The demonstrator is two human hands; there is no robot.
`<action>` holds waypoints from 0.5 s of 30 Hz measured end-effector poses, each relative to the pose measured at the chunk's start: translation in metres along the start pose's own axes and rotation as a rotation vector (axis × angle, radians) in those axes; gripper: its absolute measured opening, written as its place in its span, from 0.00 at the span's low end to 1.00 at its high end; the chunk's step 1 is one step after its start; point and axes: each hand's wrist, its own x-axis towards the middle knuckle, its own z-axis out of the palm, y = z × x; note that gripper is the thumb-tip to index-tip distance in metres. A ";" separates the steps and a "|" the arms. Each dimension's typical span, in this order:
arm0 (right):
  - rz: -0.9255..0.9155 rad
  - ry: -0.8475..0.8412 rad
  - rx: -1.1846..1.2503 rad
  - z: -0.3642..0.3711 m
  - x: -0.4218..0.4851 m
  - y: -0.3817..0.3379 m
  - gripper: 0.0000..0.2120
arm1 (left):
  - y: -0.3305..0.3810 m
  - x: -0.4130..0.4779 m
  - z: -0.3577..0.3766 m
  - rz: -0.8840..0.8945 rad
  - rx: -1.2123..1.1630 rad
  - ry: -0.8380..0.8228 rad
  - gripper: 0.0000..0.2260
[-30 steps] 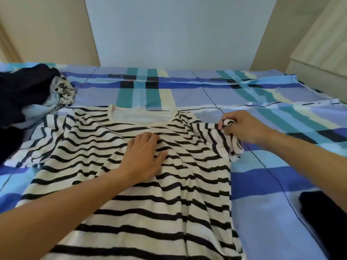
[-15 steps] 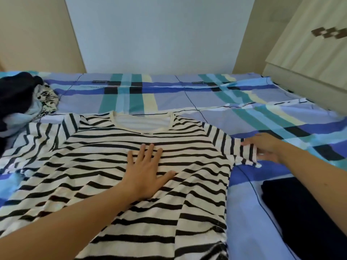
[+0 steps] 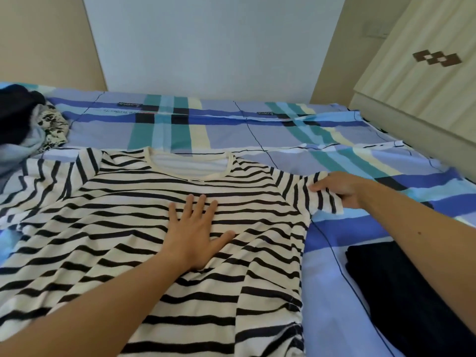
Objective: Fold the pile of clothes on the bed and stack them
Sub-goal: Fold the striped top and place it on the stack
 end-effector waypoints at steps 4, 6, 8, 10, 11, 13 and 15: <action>-0.183 0.121 -0.390 0.026 -0.026 -0.062 0.13 | 0.000 0.000 0.000 -0.004 -0.008 0.014 0.45; -0.299 0.027 -0.347 0.050 -0.046 -0.095 0.16 | 0.000 0.000 0.001 -0.002 -0.010 0.013 0.45; -0.374 -0.117 -0.319 0.073 -0.065 -0.119 0.21 | 0.001 0.000 0.001 0.003 -0.014 0.020 0.44; -0.399 -0.151 -0.345 0.091 -0.070 -0.128 0.20 | 0.000 -0.002 0.000 0.005 -0.016 0.024 0.44; -0.402 -0.105 -0.388 0.096 -0.067 -0.126 0.18 | 0.001 -0.002 -0.002 0.007 -0.009 0.019 0.45; -0.408 0.020 -0.496 0.105 -0.049 -0.111 0.16 | 0.002 -0.004 -0.004 0.001 0.003 0.000 0.47; -0.444 0.098 -0.572 0.111 -0.032 -0.090 0.17 | 0.002 -0.004 -0.006 -0.005 -0.005 -0.011 0.47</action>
